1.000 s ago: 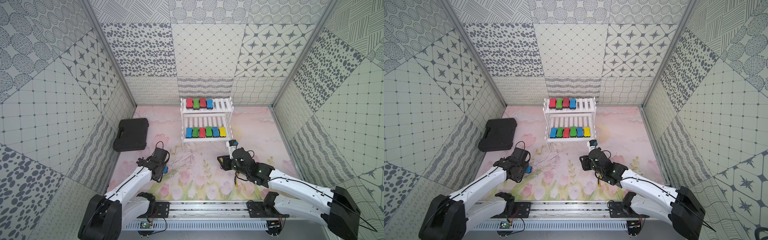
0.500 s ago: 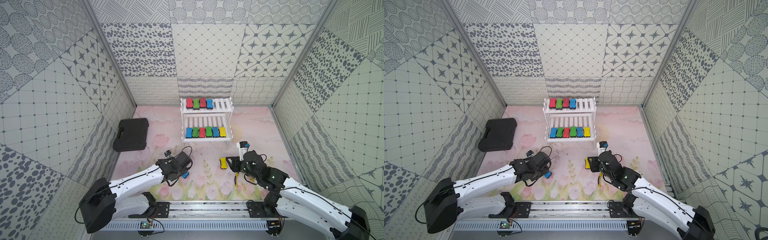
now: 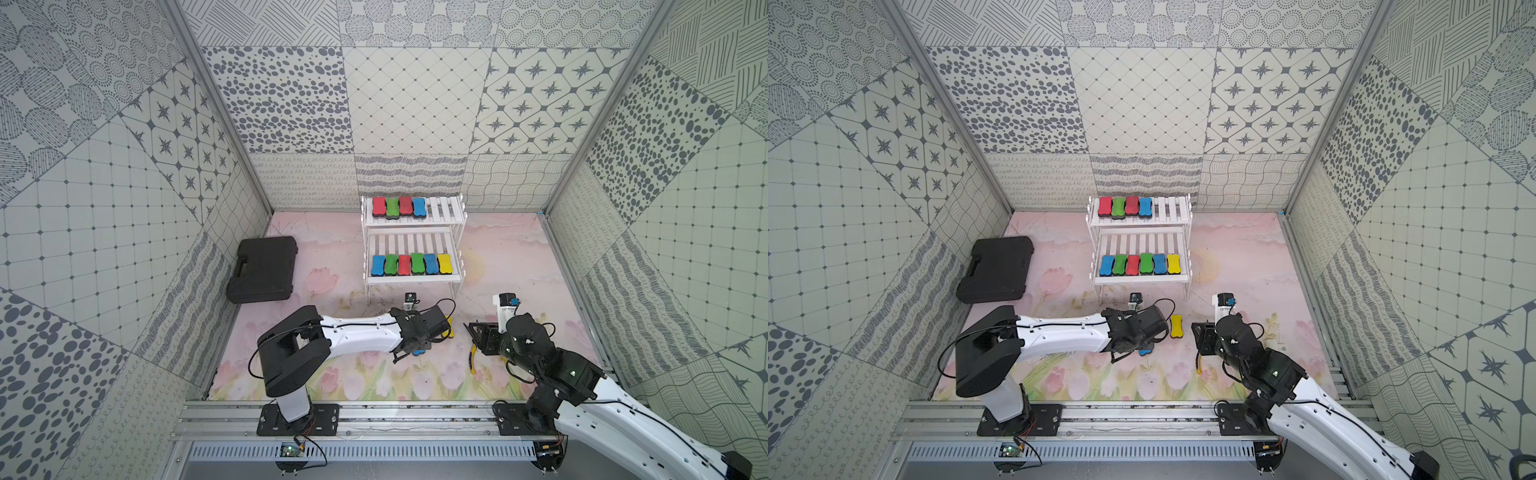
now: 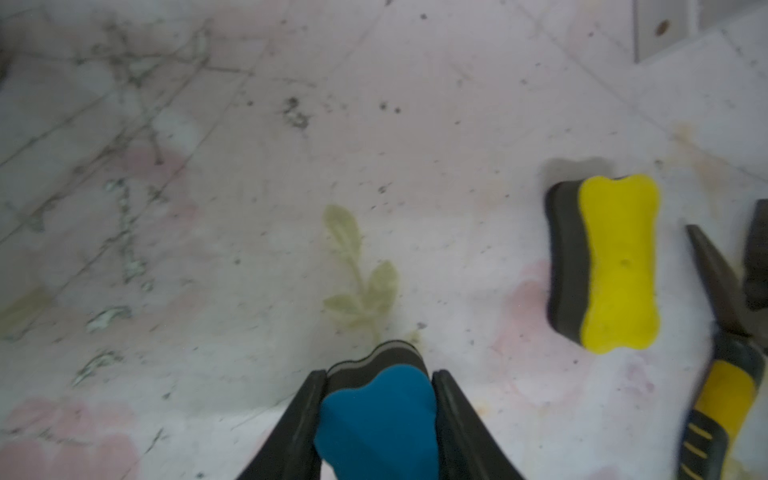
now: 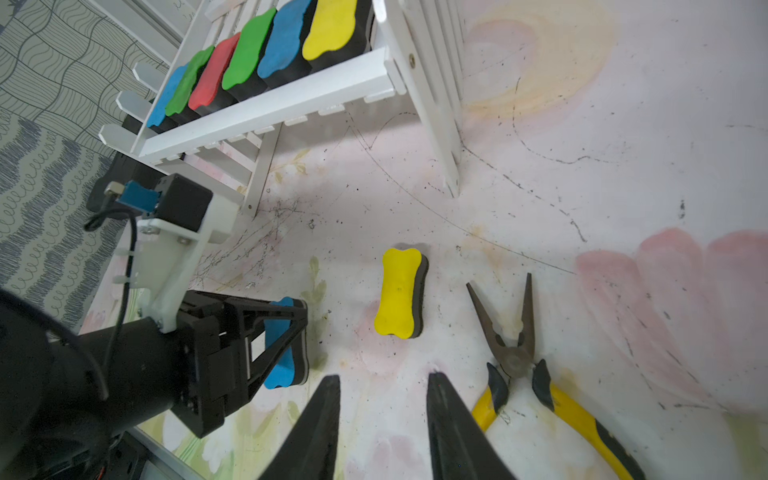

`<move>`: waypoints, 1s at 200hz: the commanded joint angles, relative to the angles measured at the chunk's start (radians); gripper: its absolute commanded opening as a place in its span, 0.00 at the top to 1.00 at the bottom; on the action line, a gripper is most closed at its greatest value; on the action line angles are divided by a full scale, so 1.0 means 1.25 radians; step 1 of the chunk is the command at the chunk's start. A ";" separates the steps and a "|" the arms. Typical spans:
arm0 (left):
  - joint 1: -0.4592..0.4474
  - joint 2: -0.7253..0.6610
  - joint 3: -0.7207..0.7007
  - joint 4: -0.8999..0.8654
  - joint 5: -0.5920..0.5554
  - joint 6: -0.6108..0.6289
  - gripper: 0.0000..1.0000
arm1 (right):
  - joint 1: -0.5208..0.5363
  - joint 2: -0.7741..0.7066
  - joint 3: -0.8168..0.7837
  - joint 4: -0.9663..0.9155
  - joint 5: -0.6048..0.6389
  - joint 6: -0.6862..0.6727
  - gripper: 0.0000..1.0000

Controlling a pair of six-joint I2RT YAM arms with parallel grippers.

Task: Remove the whiteboard erasers from the shelf
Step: Place the whiteboard eraser at the center of the board.

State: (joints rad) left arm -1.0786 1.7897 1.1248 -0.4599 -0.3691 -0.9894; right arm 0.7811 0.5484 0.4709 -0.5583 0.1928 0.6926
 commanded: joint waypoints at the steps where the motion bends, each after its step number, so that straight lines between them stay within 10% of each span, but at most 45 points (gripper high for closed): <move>1: -0.008 0.098 0.109 0.042 -0.001 0.229 0.56 | -0.005 -0.013 -0.007 -0.008 0.009 0.006 0.61; 70: 0.033 0.177 0.152 0.024 0.047 0.328 0.54 | -0.005 -0.025 -0.004 -0.014 0.006 0.006 0.61; 115: 0.036 0.168 0.146 0.013 0.019 0.327 0.34 | -0.005 -0.021 0.003 -0.014 0.008 0.010 0.55; 200: 0.037 -0.082 0.045 -0.050 -0.017 0.248 0.31 | -0.005 0.049 0.113 -0.009 -0.007 -0.027 0.53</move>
State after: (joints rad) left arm -1.0447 1.8309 1.2419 -0.4496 -0.3389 -0.6369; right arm 0.7784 0.5472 0.5095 -0.6044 0.1875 0.6983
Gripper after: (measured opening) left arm 0.687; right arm 0.465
